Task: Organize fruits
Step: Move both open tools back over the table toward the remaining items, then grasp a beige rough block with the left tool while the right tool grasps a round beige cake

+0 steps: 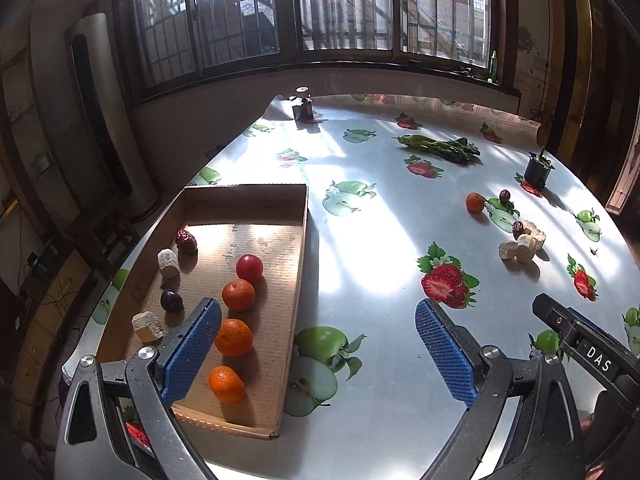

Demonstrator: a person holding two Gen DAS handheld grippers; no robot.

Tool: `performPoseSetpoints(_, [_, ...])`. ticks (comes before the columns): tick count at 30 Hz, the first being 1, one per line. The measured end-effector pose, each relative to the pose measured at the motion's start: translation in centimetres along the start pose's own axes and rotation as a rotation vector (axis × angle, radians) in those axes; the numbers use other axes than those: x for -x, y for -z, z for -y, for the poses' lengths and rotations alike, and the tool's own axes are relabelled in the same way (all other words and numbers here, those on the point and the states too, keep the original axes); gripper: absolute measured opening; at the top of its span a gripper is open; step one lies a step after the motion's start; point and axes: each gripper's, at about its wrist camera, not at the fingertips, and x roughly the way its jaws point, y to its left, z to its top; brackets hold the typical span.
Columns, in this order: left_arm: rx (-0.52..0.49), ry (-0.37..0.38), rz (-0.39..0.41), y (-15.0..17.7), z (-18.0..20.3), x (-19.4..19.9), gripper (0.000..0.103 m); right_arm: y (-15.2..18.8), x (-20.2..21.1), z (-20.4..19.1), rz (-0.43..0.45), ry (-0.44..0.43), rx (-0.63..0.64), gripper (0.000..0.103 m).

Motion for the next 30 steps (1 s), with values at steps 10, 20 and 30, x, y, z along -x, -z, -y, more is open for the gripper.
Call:
performPoseSetpoints(10, [-0.012, 0.027, -0.017, -0.1, 0.6, -0.7, 0.098, -3.9, 1.6, 4.5, -0.009, 0.097, 0.024, 0.071])
performPoseSetpoints(20, [-0.065, 0.123, -0.074, 0.4, 3.4, -2.1, 0.098, -10.7, -4.2, 8.8, -0.064, 0.104, -0.029, 0.048])
performPoseSetpoints(30, [-0.161, 0.29, -0.138, -1.2, 8.5, -5.3, 0.072, -11.8, -10.2, 9.5, -0.093, 0.118, -0.056, 0.046])
